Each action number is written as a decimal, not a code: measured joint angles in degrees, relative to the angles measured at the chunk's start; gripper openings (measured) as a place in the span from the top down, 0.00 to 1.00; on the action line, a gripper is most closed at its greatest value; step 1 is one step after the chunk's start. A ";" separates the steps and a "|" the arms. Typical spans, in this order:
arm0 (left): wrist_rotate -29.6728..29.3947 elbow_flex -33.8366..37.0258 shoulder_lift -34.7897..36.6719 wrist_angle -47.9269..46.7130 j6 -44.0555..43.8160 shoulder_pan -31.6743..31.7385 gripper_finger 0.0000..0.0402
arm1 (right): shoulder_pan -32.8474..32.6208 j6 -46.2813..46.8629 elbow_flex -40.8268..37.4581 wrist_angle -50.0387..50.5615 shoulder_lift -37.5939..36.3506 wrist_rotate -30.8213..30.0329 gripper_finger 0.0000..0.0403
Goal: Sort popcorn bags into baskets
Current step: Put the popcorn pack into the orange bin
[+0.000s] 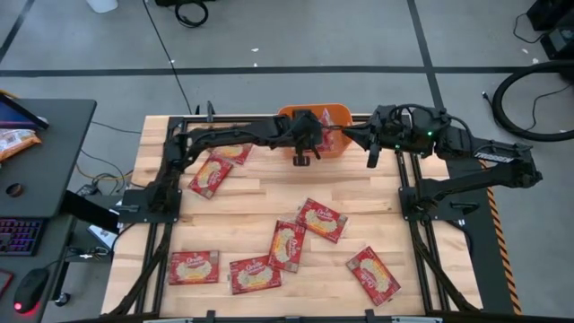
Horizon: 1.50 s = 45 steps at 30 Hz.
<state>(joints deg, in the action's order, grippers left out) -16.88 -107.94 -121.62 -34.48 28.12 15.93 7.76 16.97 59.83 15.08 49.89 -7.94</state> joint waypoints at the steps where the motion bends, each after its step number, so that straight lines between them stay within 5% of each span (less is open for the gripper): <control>1: 0.00 0.00 -0.64 0.12 0.06 0.49 0.90 | -0.19 -0.02 0.00 -0.05 0.00 0.00 0.93; 13: 0.23 -0.05 -1.02 -0.63 -7.09 -0.93 0.55 | -0.34 -0.45 0.00 0.01 0.02 0.07 0.93; 22: 22.49 -0.30 3.60 -19.69 -30.83 -7.31 0.49 | -0.23 -2.12 0.00 1.50 0.00 0.09 0.93; 28: 17.12 1.62 4.02 -40.45 -28.89 -11.74 0.50 | -0.23 -4.80 0.00 0.83 0.02 0.10 0.93; 35: 18.34 17.61 14.62 -36.79 -32.19 -11.49 0.56 | -0.14 -6.46 0.00 0.22 0.02 0.12 0.93; 45: 13.25 41.85 29.69 -27.88 -57.31 -8.43 0.59 | -0.23 -6.56 0.00 0.41 0.07 0.13 0.93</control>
<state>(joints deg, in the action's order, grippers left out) -3.63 -66.09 -91.93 -62.35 -29.19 7.50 7.53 10.41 59.83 15.49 49.95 -7.81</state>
